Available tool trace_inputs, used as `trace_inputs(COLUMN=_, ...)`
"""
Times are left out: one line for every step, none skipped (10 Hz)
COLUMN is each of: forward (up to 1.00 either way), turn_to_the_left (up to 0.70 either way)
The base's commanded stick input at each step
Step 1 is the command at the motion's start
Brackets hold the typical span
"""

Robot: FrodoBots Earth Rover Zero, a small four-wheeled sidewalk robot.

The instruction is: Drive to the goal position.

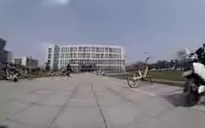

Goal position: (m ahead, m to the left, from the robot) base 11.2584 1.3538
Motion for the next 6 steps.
trace_inputs(forward=1.0, turn_to_the_left=0.4)
trace_inputs(forward=1.0, turn_to_the_left=0.4)
trace_inputs(forward=1.0, turn_to_the_left=0.4)
trace_inputs(forward=1.0, turn_to_the_left=0.4)
trace_inputs(forward=1.0, turn_to_the_left=0.18)
trace_inputs(forward=1.0, turn_to_the_left=0.0)
